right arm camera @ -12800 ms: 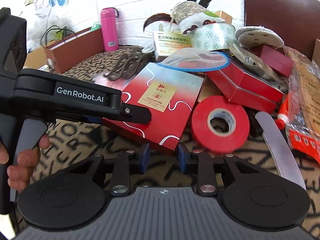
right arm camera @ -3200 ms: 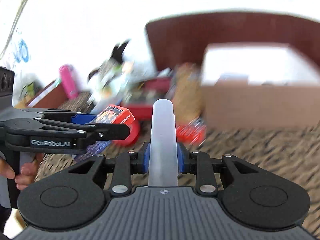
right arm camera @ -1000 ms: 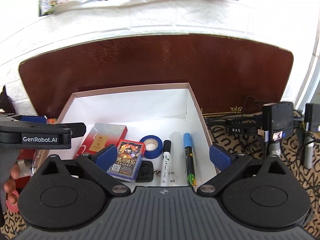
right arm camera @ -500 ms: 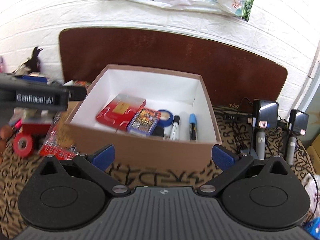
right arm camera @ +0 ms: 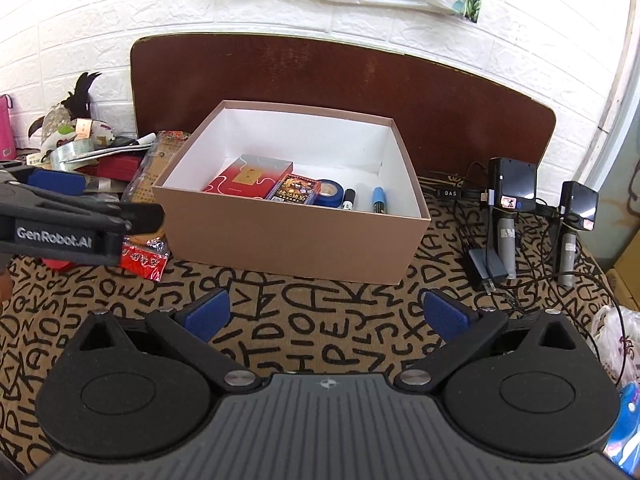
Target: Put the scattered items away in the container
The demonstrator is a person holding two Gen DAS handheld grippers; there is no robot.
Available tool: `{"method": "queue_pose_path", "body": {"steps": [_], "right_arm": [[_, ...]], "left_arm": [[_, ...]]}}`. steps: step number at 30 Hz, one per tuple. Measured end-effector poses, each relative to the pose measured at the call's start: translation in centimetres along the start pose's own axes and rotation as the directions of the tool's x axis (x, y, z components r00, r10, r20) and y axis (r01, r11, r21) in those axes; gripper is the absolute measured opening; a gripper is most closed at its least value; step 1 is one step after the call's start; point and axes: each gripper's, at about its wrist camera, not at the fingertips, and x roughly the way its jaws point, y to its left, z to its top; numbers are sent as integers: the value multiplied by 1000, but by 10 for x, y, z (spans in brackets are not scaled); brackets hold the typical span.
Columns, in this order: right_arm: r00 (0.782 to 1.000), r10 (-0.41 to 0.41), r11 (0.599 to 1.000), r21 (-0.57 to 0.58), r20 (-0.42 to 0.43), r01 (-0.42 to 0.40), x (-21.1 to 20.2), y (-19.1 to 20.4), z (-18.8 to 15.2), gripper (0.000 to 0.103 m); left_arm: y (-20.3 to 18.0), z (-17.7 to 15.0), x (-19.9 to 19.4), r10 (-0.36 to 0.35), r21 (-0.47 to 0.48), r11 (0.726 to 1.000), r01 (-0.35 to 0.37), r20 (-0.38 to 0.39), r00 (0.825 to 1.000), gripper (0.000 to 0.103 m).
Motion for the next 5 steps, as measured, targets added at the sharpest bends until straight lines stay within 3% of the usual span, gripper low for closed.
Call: {"method": "queue_pose_path", "body": {"steps": [5], "right_arm": [[1000, 3, 1000, -25, 8, -3, -7, 4, -2, 102]], "left_arm": [[-6, -3, -11, -2, 37, 999, 1, 27, 1000, 103]]}}
